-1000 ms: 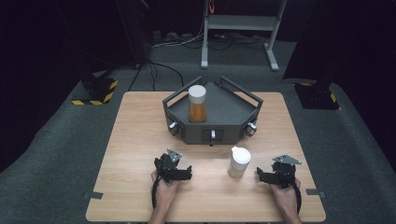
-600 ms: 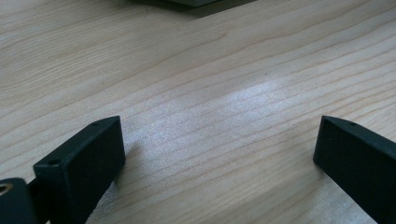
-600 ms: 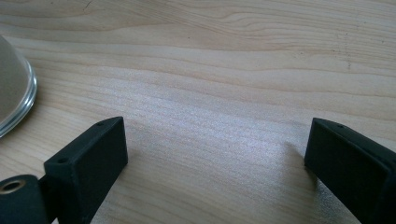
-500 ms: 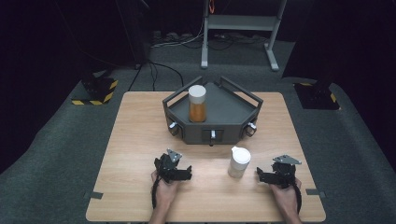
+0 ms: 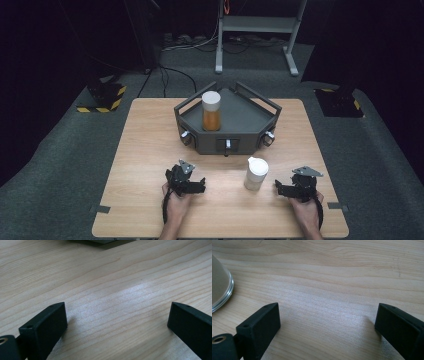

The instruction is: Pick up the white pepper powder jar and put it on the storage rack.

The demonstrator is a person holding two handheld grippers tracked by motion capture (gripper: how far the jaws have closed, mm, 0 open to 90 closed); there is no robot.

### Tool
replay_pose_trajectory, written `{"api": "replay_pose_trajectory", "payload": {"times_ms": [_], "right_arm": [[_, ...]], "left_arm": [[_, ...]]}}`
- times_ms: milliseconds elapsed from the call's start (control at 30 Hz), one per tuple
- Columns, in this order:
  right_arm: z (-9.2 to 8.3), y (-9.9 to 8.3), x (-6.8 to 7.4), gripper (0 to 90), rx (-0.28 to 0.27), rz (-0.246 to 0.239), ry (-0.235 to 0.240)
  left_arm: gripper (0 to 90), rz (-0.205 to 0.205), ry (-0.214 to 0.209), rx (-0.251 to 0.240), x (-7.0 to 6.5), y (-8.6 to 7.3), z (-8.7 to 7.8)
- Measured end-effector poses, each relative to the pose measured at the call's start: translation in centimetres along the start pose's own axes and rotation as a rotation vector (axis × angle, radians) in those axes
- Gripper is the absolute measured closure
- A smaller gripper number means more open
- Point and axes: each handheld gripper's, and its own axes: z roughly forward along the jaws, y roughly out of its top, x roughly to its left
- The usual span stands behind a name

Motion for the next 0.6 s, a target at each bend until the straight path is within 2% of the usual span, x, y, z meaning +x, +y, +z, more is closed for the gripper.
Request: {"api": "replay_pose_trajectory", "payload": {"times_ms": [367,600], "right_arm": [[-0.6,-0.8,-0.1,6.9,-0.024,0.0,0.046],[-0.9,-1.2,0.3,7.4,-0.041,-0.03,0.082]], "left_arm": [[2.6,-0.001,0.0,0.0,0.0,0.0,0.0],[2.6,0.0,0.0,0.0,0.0,0.0,0.0]]}}
